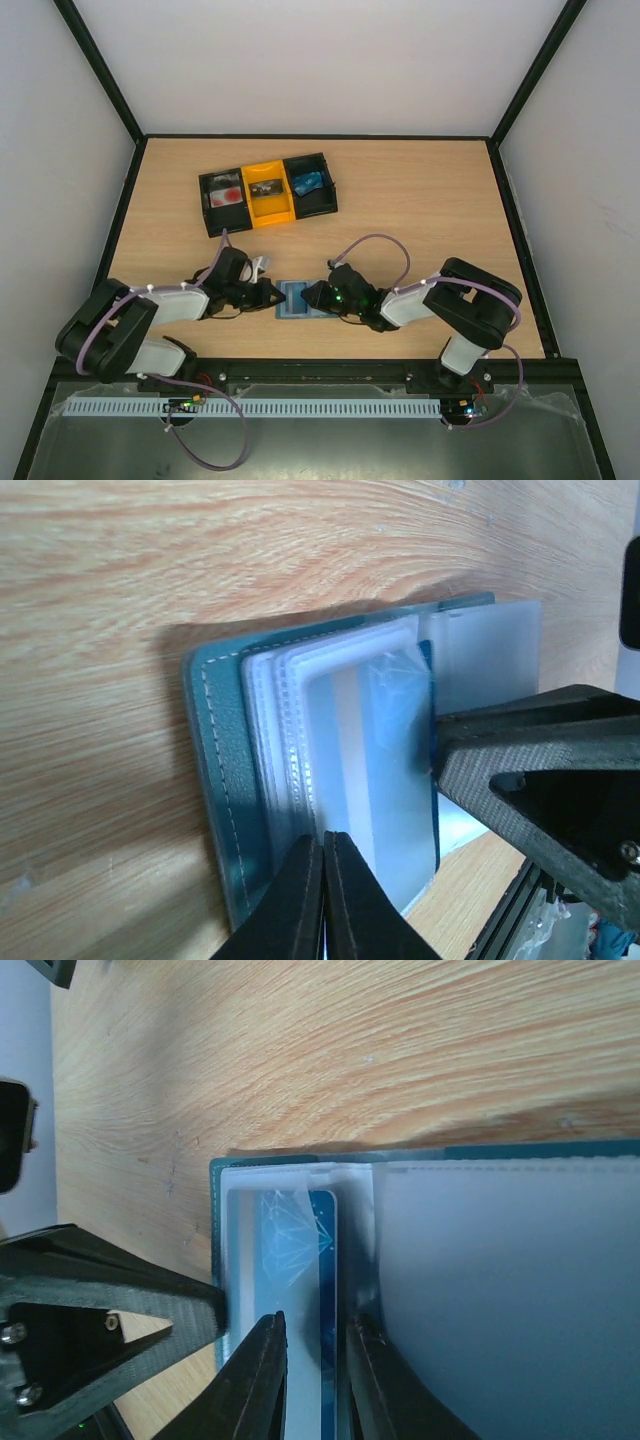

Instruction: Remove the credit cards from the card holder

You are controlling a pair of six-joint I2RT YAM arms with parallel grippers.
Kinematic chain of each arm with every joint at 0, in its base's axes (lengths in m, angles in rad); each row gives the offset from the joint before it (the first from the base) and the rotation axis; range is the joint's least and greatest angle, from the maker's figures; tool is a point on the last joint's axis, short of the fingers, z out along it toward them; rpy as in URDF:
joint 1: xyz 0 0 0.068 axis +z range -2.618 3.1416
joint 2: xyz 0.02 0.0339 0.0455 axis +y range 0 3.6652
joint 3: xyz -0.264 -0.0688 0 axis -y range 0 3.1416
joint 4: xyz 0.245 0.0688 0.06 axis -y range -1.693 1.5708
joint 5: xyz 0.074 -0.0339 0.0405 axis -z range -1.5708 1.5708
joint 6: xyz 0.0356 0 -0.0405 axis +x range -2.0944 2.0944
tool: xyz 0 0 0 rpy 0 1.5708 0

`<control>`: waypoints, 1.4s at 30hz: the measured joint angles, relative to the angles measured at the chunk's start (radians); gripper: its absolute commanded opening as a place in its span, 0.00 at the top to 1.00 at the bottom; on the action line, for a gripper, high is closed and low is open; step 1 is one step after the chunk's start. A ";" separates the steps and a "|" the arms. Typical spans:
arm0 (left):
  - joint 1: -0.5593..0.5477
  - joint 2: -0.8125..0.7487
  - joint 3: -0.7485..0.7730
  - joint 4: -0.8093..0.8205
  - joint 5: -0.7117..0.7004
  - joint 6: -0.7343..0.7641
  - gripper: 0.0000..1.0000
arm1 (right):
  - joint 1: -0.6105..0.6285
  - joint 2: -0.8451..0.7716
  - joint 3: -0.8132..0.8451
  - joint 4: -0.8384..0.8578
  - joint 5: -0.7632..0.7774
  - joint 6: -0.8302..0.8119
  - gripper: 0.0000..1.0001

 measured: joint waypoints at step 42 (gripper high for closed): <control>-0.012 0.059 -0.006 0.096 -0.068 0.002 0.97 | -0.037 0.008 -0.170 0.328 -0.072 0.130 0.98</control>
